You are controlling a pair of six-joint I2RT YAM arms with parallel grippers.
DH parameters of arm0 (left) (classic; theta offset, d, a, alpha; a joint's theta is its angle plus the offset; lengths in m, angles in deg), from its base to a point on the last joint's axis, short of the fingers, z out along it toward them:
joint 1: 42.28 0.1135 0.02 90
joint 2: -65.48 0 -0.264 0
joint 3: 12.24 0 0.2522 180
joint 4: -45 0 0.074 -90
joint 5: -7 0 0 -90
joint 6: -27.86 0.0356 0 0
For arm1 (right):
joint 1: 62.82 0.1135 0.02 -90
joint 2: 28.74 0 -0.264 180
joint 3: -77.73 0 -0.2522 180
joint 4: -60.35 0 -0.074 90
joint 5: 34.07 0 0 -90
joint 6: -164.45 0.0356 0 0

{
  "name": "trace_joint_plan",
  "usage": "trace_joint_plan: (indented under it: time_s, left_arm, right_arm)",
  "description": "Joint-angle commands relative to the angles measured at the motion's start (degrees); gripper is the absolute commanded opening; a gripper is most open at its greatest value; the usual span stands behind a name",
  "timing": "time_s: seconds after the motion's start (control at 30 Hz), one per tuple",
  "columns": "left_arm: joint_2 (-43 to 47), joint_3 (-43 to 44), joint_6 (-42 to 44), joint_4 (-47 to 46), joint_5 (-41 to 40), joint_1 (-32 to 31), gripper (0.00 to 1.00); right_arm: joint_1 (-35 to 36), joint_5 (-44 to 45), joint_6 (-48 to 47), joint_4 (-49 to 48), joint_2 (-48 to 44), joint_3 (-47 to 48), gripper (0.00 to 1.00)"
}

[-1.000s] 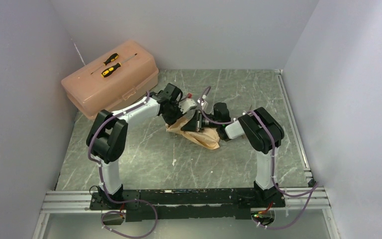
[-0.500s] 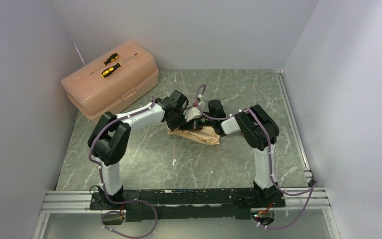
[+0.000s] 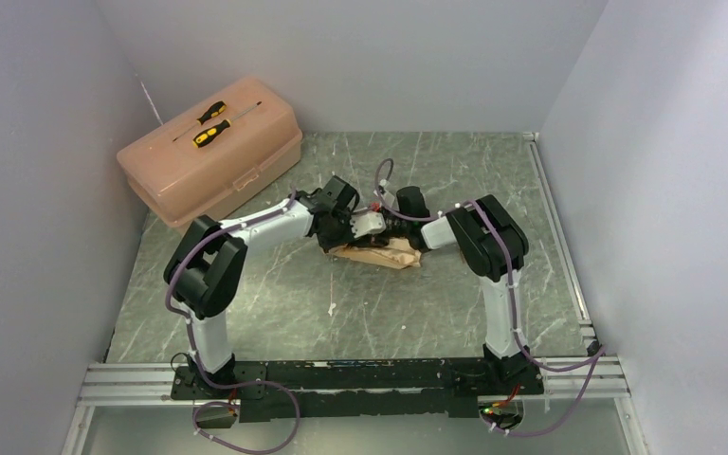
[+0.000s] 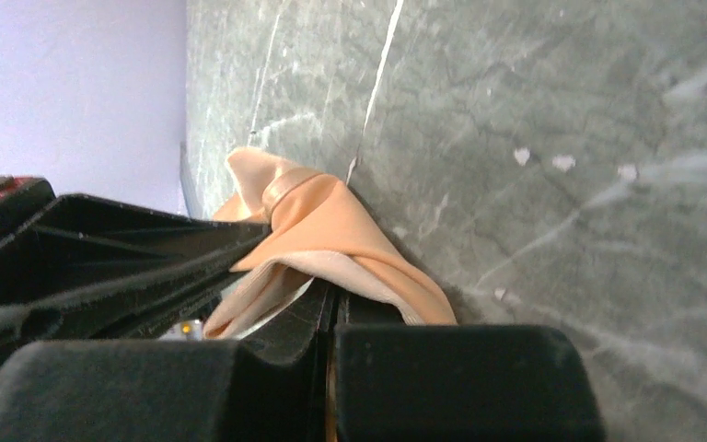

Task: Fold the napkin into a case and place the utensils inside
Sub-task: Insert the napkin into the napkin holder.

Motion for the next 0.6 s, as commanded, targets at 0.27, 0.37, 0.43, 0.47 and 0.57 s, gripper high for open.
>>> trace_joint_plan:
  time_s: [0.27,0.37,0.43,0.47,0.57]
  left_arm:
    - [2.3,-0.99,11.03,0.0,2.97,-1.36,0.03]
    - [0.74,1.26,10.25,-0.03,3.14,-1.66,0.07]
    - [-0.15,2.26,9.58,0.17,3.46,-1.77,0.06]
    - [-0.54,2.5,8.95,-0.03,3.73,-1.88,0.06]
    - [-1.53,3.25,6.33,-0.36,4.03,-2.32,0.06]
  right_arm:
    - [-1.82,3.13,-5.58,12.36,7.43,4.63,0.0]
    - [-2.0,3.13,-6.23,13.65,8.14,5.18,0.0]
    - [-2.21,3.03,-6.4,14.2,8.43,5.57,0.0]
    - [-2.39,2.95,-6.56,14.64,8.66,5.89,0.0]
    - [-2.55,2.38,-6.51,15.24,8.98,6.71,0.0]
